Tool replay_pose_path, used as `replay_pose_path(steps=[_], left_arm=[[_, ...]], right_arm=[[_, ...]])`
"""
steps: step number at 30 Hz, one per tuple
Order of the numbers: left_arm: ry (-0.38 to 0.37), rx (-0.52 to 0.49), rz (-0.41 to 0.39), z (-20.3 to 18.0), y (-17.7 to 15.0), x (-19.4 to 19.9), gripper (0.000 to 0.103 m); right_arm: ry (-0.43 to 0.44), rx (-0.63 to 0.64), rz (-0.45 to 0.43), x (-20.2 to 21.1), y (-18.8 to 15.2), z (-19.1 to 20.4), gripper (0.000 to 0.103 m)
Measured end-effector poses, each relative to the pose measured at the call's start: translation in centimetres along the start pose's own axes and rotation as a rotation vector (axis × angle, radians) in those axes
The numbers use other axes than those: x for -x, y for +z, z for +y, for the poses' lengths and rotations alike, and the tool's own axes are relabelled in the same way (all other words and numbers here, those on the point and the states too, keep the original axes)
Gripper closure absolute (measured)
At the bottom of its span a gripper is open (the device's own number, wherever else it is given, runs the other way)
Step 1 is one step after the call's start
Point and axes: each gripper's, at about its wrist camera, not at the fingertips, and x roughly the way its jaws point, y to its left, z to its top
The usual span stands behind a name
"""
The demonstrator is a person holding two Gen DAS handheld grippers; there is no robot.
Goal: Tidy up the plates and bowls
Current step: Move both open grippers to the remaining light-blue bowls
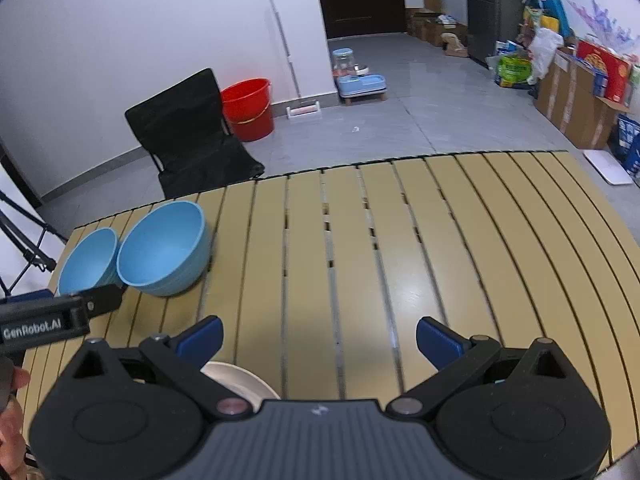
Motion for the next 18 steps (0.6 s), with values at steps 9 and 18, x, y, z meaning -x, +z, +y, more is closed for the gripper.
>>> replay_pose_path(steps=[9, 18], left_arm=[[0.038, 0.002, -0.016, 3.5, 2.9, -2.8, 0.0], [0.062, -0.05, -0.029, 5.9, 6.0, -7.1, 0.0]], right_arm=[[0.018, 0.031, 0.027, -3.5, 2.6, 3.5, 0.0], [0.016, 0.037, 0.074, -8.4, 4.8, 7.1, 0.0]])
